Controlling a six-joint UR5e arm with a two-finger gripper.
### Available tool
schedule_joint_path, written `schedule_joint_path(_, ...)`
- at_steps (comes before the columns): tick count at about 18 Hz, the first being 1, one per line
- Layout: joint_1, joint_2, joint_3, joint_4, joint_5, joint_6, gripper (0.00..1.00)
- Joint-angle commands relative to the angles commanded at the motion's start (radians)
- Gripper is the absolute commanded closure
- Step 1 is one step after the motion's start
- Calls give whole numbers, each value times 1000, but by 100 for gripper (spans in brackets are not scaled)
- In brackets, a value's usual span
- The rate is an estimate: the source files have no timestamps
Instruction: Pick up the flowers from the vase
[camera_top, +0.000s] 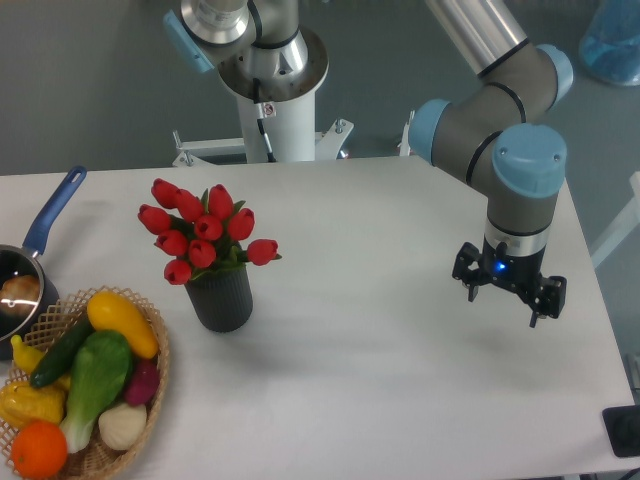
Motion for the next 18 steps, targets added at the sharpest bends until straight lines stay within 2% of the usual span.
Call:
schedule_joint_path(5, 2, 8, -26, 2, -5, -28, 0)
schedule_joint_path(9, 40, 21, -152, 67, -112, -18, 0)
schedule_joint_path(11, 43, 57, -182, 84, -155, -15, 0)
schedule_joint_path(18, 81, 61, -175, 86, -190, -11, 0)
